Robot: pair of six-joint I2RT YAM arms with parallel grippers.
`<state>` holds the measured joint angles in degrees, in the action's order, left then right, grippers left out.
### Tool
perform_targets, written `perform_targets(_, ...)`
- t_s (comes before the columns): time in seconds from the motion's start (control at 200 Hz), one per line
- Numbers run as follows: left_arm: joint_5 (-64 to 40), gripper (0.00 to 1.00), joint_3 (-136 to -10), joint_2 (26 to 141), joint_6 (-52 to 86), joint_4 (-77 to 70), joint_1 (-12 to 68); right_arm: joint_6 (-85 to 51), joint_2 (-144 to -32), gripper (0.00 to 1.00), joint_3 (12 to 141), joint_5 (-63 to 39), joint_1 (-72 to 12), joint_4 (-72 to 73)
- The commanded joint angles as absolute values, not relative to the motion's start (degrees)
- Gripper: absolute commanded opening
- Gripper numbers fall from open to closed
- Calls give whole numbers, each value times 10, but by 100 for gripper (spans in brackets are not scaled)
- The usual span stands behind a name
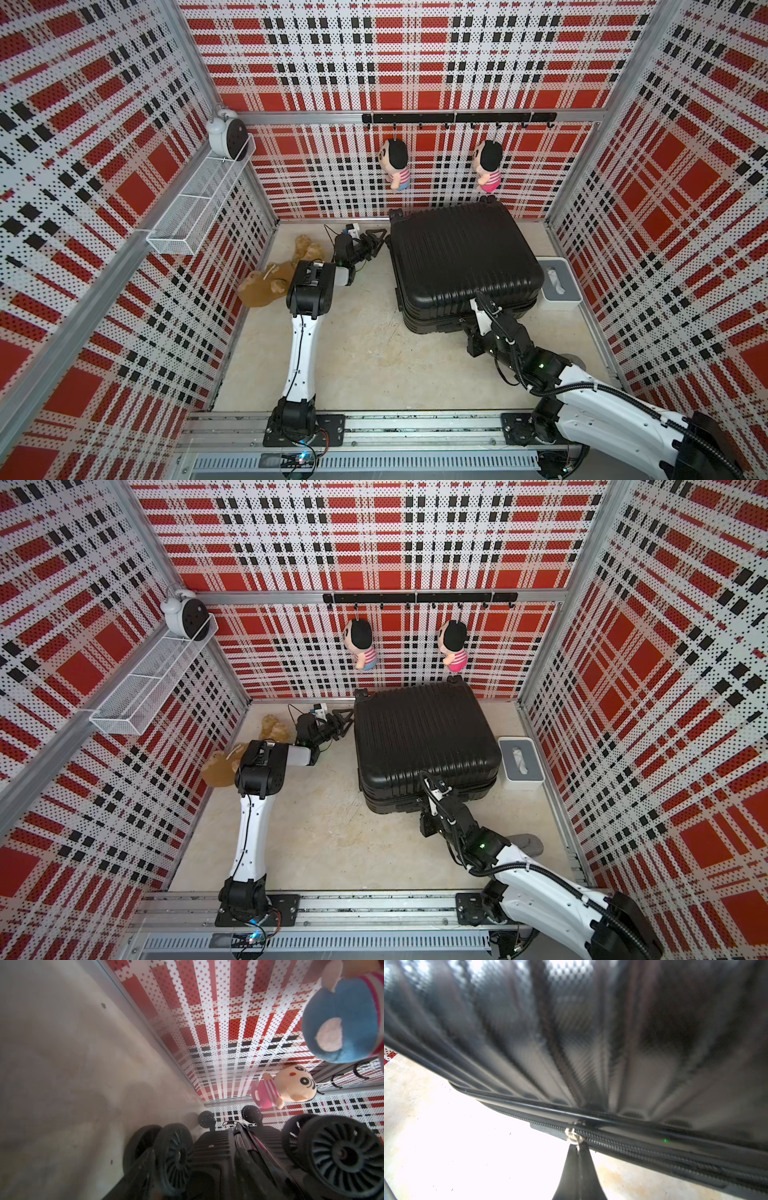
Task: Open the suitcase zippers
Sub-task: Adjust the suitcase at the center of the board.
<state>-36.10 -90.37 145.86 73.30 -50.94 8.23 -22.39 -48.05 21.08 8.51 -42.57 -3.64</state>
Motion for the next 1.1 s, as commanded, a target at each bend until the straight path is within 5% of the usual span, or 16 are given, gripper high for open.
perform_targets(0.0,-364,63,-917,1478,745,-501,98,-227,-452,0,214,91,-422,-8)
perform_targets(0.286,-364,67,-910,1478,744,-501,99,-228,-442,0,208,88,-422,-11)
perform_targets(0.987,-375,0,-908,1473,762,-533,96,-235,-451,0,204,84,-422,1)
perform_targets(1.097,-373,0,-886,1465,767,-555,91,-236,-452,0,205,85,-422,3)
